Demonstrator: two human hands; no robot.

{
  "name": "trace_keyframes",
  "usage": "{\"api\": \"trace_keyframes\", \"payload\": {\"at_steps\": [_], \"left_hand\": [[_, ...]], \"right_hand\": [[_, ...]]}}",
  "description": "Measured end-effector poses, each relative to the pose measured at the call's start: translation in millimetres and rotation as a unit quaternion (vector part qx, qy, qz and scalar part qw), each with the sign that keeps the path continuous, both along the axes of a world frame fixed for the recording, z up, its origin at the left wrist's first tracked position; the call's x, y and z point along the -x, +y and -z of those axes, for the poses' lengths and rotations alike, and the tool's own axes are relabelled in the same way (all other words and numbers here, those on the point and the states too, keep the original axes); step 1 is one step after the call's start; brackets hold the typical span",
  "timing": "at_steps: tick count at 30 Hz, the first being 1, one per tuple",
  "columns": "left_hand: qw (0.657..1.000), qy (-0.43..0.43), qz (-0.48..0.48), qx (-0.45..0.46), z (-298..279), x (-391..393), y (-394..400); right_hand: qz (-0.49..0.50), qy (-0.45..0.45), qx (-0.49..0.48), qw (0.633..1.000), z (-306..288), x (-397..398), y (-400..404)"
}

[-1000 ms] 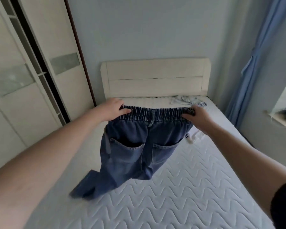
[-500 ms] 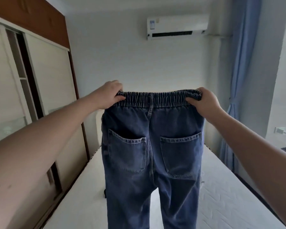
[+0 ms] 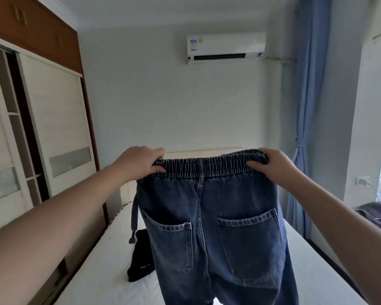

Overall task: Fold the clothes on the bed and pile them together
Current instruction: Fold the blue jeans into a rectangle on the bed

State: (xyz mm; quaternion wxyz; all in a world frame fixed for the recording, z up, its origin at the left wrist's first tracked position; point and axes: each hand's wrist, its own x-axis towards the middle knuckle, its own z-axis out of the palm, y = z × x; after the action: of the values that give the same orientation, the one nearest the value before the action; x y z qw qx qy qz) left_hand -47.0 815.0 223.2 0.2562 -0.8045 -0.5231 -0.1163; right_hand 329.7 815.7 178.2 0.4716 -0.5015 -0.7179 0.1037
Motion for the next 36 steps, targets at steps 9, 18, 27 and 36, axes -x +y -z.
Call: {"api": "trace_keyframes", "payload": {"at_steps": [9,18,27,36], "left_hand": [[0.979,-0.205,0.02,0.006,130,-20,-11],[0.961,-0.212,0.092,0.155,227,-31,-34],[0.938,-0.218,0.26,0.072,219,-44,-54],[0.907,-0.212,0.355,0.078,187,-102,-47]], "right_hand": [[-0.01,0.084,0.062,0.994,125,-19,-11],[-0.052,0.143,0.134,0.979,230,-31,-35],[-0.213,0.174,0.132,0.952,219,-47,-44],[-0.376,0.156,0.213,0.888,176,-23,-20]]}}
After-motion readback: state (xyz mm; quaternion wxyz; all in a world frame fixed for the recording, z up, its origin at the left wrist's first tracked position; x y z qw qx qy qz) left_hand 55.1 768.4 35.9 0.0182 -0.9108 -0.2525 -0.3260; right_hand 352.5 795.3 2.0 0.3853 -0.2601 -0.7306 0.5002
